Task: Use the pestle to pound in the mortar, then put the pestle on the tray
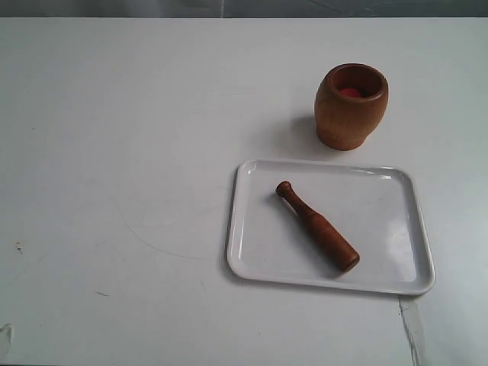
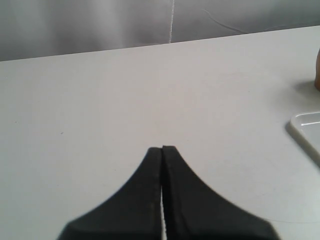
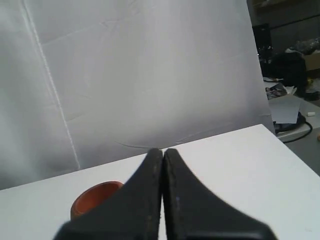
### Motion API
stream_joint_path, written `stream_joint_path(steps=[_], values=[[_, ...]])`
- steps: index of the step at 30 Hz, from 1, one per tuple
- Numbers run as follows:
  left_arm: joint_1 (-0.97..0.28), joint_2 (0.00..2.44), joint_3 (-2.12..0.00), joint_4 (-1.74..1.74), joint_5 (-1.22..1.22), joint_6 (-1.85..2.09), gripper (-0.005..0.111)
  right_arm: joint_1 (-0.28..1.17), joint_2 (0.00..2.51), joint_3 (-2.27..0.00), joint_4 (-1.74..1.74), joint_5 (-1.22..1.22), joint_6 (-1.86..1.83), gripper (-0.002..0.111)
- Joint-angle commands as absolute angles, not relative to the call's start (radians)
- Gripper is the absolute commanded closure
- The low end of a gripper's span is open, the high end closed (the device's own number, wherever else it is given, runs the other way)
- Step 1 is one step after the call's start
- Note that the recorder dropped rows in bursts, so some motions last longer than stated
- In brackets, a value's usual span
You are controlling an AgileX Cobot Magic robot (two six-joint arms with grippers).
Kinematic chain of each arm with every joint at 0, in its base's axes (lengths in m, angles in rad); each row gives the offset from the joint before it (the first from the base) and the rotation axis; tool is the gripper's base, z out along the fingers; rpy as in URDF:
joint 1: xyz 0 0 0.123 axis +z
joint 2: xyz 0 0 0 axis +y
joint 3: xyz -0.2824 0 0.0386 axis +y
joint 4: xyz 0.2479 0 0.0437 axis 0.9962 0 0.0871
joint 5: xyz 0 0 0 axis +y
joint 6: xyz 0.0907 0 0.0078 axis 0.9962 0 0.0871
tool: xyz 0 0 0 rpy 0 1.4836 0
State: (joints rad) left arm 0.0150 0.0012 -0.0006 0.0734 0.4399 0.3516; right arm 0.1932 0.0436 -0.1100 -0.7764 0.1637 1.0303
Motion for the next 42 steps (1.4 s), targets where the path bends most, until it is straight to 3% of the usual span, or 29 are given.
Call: stream_joint_path(steps=[1,7,22,31,42], values=[[0.007,0.0,0.0,0.066,0.437,0.343,0.107,0.185,0.04,-0.083,-0.571,0.149,0.712,0.108],[0.007,0.0,0.0,0.066,0.437,0.343,0.107,0.185,0.04,0.0,-0.047,0.0,0.018,0.108],[0.007,0.0,0.0,0.066,0.437,0.343,0.107,0.184,0.0,0.0,-0.087,0.08,0.007,0.108],[0.007,0.0,0.0,0.066,0.437,0.343,0.107,0.025,0.0,0.0,-0.087,0.08,0.007,0.108],[0.007,0.0,0.0,0.066,0.437,0.343,0.107,0.021,0.0,0.0,-0.087,0.08,0.007,0.108]])
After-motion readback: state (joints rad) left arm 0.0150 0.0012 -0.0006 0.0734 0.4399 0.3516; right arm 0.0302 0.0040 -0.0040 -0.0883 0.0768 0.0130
